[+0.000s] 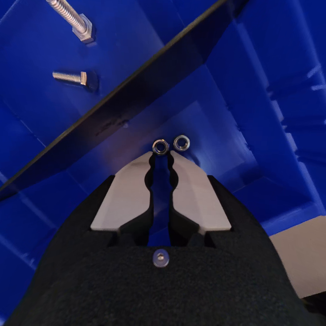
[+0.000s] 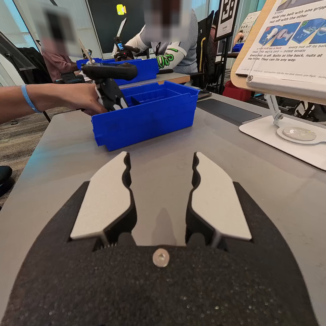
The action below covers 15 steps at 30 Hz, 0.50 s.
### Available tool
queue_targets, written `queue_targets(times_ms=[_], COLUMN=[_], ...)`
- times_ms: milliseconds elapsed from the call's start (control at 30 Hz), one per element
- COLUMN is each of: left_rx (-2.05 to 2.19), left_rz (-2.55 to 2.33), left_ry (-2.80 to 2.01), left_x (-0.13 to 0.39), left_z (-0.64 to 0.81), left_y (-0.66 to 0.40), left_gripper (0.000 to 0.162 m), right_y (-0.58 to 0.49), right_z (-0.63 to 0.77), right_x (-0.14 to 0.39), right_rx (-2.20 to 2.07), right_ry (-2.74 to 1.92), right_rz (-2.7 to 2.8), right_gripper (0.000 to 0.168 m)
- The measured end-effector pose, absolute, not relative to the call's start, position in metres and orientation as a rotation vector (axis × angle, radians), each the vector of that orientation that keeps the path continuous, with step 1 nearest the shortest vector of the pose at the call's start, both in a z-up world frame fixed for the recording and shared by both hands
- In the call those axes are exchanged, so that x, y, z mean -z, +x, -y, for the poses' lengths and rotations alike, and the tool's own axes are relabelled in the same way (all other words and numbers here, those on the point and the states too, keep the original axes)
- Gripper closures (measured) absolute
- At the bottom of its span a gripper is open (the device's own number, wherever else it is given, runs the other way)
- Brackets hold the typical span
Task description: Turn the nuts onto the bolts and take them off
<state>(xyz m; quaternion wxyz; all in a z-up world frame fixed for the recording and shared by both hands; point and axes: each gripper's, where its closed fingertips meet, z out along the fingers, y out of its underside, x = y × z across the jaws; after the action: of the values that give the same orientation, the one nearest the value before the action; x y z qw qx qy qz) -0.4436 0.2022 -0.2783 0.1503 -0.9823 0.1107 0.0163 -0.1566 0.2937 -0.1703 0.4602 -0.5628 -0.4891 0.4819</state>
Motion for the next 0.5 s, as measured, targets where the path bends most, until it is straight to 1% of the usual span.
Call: queue_targets(times_ms=[67,133,300,367,433,500], left_rx=[-0.060,-0.027,0.202,0.277,0.322,0.287], left_rz=[-0.325,-0.322,-0.472,-0.546,-0.647,-0.748], left_ry=[-2.781,-2.702,-2.382,-2.298,-2.281,-2.313], left_x=[0.267,0.245,0.155,0.130,0.126,0.140], left_z=[-0.201,-0.201,-0.210,-0.222,-0.239,-0.265], left_y=[-0.443,-0.437,-0.372,-0.338,-0.305,-0.281], left_gripper=[0.150,0.150,0.152,0.152,0.152,0.152], right_y=[-0.156,-0.155,-0.151,-0.148,-0.146,-0.146], right_z=[-0.295,-0.297,-0.306,-0.310,-0.312,-0.310], right_x=[0.170,0.170,0.164,0.162,0.159,0.158], right_rx=[-1.187,-1.187,-1.171,-1.155,-1.139,-1.134], right_ry=[-1.389,-1.393,-1.394,-1.392,-1.391,-1.389], right_rz=[1.198,1.194,1.165,1.153,1.149,1.164], right_gripper=[0.101,0.102,0.102,0.102,0.103,0.105])
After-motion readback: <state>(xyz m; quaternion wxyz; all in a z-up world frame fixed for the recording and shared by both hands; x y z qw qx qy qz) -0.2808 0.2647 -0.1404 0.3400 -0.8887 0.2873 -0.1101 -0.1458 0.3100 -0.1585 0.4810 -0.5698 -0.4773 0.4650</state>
